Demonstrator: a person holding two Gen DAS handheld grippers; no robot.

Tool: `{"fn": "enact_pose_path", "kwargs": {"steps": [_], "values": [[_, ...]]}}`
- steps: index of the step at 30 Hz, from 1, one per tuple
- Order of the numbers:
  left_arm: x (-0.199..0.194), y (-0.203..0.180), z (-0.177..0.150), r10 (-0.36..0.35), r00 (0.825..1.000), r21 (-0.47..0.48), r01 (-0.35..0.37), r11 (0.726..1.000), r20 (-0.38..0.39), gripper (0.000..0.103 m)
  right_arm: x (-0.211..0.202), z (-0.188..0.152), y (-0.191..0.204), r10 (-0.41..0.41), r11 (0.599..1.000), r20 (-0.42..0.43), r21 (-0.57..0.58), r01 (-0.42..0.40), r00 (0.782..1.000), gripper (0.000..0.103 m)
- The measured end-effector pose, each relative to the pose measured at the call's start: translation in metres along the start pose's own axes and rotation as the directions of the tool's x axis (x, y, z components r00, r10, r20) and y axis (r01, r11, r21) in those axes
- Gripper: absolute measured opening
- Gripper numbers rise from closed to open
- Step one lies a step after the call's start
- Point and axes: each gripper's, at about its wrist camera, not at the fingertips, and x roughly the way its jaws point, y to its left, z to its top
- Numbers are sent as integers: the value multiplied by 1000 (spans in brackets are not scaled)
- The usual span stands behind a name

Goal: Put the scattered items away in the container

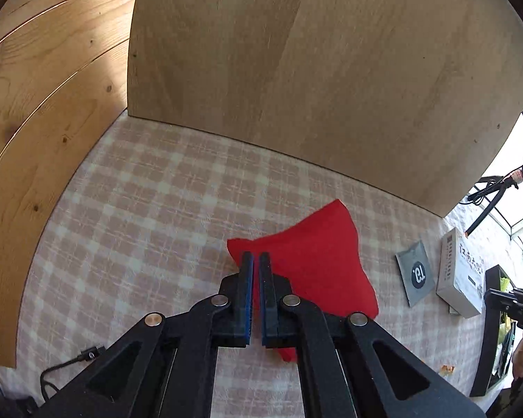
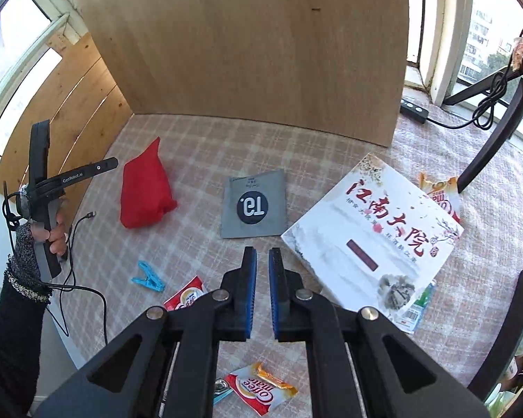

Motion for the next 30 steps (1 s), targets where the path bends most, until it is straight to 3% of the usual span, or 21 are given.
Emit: {"fn": "enact_pose_path", "kwargs": {"steps": [4,7,11,15,20,22,23,26,30], "values": [[27,4,34,-45,999,-13,44,999,-24,1,-9,13,-48,-58,993,7,99,57,998,13],[49,-6,46,-48,996,46,51,998,-79,1,-3,27,-82,-110,983,-14,145,111,994,19],[73,-17,40,-101,980,79,116,990,-174,1,15,48,-113,-120,970,-37,207,125,992,20],[78,-29,19,-141,965,115,169,979,-222,1,39,69,-120,-130,970,-57,202,139,990,20],[72,-40,-5,-169,953,130,206,970,-251,1,71,93,-100,-129,984,-111,111,141,985,22],[70,-44,-14,-196,944,120,234,965,-264,1,84,100,-86,-157,985,-136,45,164,978,34],[68,-47,-18,-205,941,122,245,962,-270,1,89,102,-80,-168,985,-153,21,173,974,35],[61,-61,-28,-196,942,156,245,957,-273,1,96,97,-65,-116,993,-210,-43,109,971,35],[51,-72,-38,-196,942,183,251,950,-274,1,76,63,-32,-96,962,-233,-272,30,968,35]]}}
